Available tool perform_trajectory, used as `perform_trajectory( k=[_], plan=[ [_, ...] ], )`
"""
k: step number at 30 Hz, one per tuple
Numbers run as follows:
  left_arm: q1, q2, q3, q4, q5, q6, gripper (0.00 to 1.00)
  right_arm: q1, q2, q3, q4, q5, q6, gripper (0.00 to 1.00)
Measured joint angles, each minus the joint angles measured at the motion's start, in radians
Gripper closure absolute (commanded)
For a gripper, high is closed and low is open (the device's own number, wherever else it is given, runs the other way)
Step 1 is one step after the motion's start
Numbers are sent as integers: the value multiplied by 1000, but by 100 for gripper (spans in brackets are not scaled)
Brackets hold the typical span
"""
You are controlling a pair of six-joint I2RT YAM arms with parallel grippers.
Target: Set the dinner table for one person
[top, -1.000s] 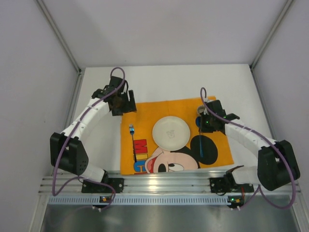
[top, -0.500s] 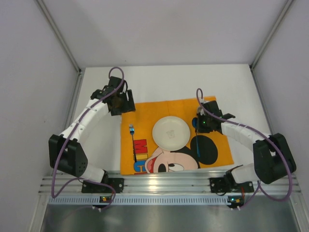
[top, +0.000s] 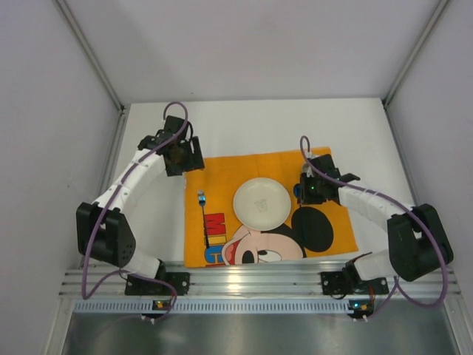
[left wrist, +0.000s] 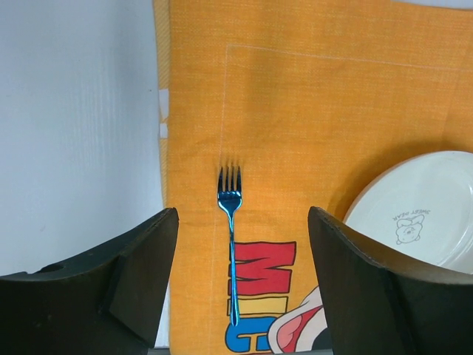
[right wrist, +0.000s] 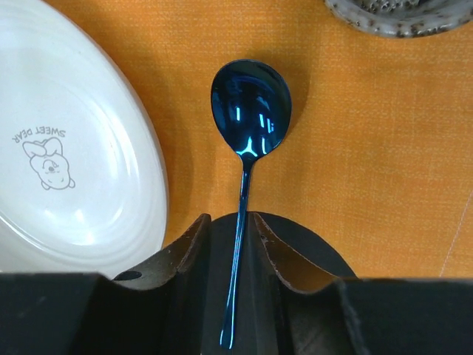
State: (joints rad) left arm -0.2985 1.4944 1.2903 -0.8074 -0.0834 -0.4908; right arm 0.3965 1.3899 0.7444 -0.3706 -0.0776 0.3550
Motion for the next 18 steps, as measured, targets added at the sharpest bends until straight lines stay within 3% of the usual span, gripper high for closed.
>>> perform_trajectory(
  k=[4,11,14,18],
  plan=[
    [33,27,4,1,1,16,23,0,-37,9,-40,1,-5,71],
    [105,98,13,23,0,61,24,-9,-167,149,-104,34,-31,57],
    [128,151,15,46,2,83,24,-43,-150,275,-102,38,-51,48],
    [150,251,28,68,16,107,25,-170,-66,365,-89,-4,-41,44]
  ],
)
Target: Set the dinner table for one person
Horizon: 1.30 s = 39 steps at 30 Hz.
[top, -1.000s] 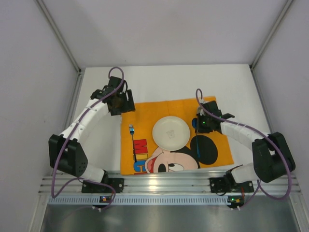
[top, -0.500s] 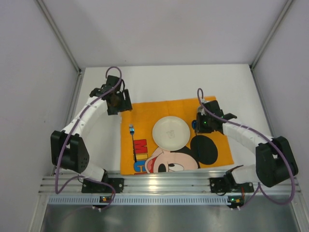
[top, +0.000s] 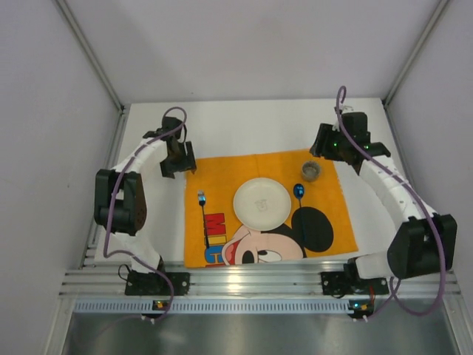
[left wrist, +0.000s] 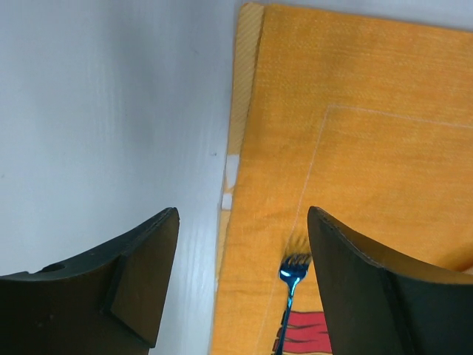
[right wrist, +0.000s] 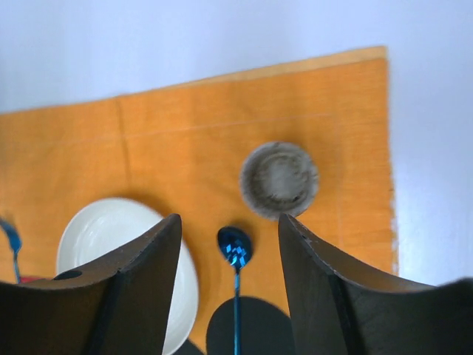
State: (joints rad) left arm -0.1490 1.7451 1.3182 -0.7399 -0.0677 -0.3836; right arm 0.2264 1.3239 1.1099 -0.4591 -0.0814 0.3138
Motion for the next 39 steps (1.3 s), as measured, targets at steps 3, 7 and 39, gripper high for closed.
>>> perform_trajectory(
  k=[3,7,39],
  plan=[
    [13,90,35,10,16,14,26,-97,114,60,-11,-18,5,44],
    [30,196,100,19,38,25,28,-166,277,167,-37,-51,5,43],
    [89,483,467,-50,164,74,100,-285,781,417,-24,-128,84,95]
  ],
)
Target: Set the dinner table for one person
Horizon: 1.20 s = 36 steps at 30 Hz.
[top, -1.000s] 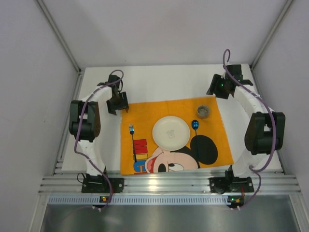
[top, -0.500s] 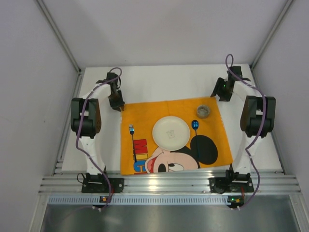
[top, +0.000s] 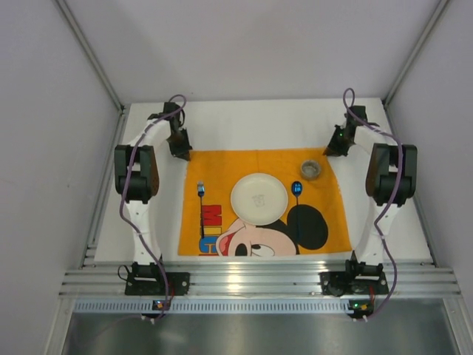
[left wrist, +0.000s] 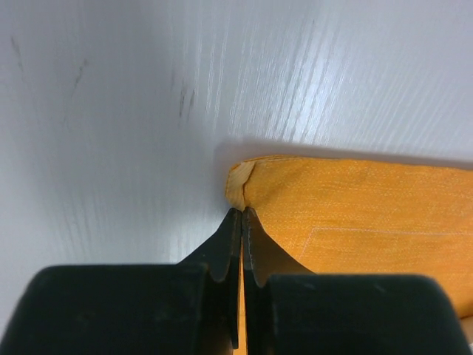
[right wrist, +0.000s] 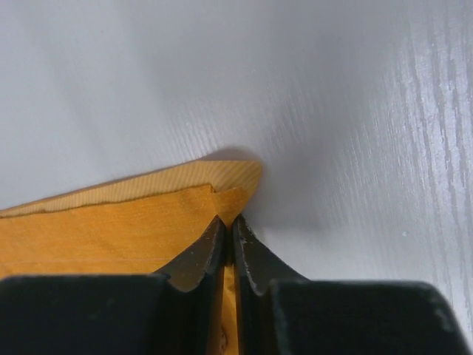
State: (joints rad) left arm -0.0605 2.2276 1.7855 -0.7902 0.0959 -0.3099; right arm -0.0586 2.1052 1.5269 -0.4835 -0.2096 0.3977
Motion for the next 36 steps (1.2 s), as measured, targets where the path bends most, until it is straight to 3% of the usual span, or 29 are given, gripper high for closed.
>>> perform_trajectory(
  k=[2,21,22,24,25,28,30,31,33,34,35,36],
  plan=[
    [2,15,26,-2,0,0,100,2,10,9,3,-10,6,100],
    [90,162,296,-60,50,-22,100,38,189,307,-90,-27,16,100],
    [96,164,302,-60,53,-26,100,43,189,307,-93,-27,16,97],
    [104,166,309,-59,56,-32,100,50,189,308,-98,-27,17,82],
    [107,166,309,-59,55,-32,91,52,189,310,-101,-27,17,60],
    [116,166,309,-59,41,-32,64,53,189,341,-109,-8,14,40],
    [123,162,307,-51,30,-31,55,50,189,348,-114,14,7,35],
    [127,153,296,-44,23,-33,41,49,188,351,-119,23,5,33],
    [132,127,271,-37,14,-32,30,49,184,355,-128,46,3,32],
    [134,107,253,-34,9,-32,10,49,179,355,-139,59,2,32],
    [135,89,241,-32,3,-27,2,49,172,355,-148,68,2,31],
    [136,66,228,-28,-3,-28,2,49,160,353,-161,79,3,31]
  ],
)
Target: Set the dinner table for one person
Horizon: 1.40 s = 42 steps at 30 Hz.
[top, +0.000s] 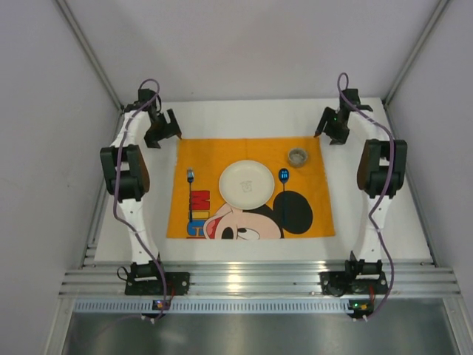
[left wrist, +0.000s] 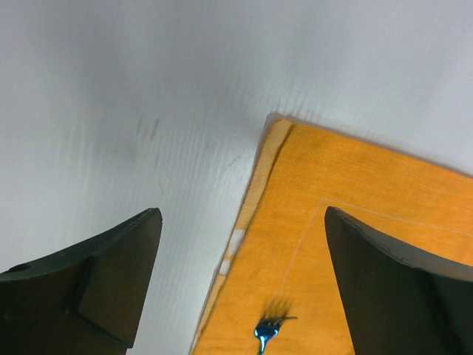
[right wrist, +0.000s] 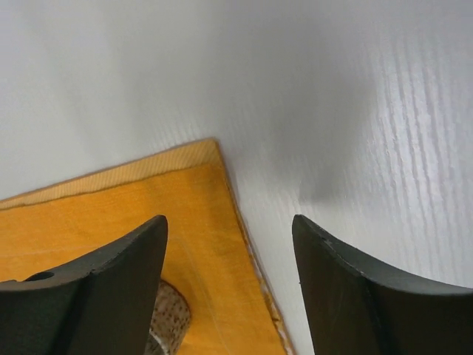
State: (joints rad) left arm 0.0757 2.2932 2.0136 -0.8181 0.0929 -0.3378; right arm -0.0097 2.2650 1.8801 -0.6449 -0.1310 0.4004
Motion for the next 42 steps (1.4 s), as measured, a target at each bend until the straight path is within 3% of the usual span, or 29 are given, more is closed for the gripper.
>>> perform_trajectory(
  k=[7,14,15,16,17,24,28,38,42],
  plan=[
    [1,-285,-213,81,-69,7,2,0,-269,-129,0,36,2,29],
    [14,-791,-754,355,-202,20,3,30,-649,-455,138,4,8,28],
    [23,-859,-836,395,-223,16,5,35,-674,-487,150,-3,12,28],
    [32,-904,-893,414,-240,11,13,40,-692,-518,161,-11,13,24],
    [40,-934,-940,433,-253,6,13,44,-709,-556,180,-19,17,24],
    [54,-981,-1268,613,-289,24,12,80,-789,-742,204,-55,36,13],
    [54,-1015,-1400,735,-288,50,10,80,-818,-763,203,-70,47,14],
    [54,-868,-1419,980,-223,32,14,82,-869,-801,167,-51,108,15],
    [54,-792,-1419,1063,-143,37,23,82,-831,-814,170,-50,143,16]
  ],
)
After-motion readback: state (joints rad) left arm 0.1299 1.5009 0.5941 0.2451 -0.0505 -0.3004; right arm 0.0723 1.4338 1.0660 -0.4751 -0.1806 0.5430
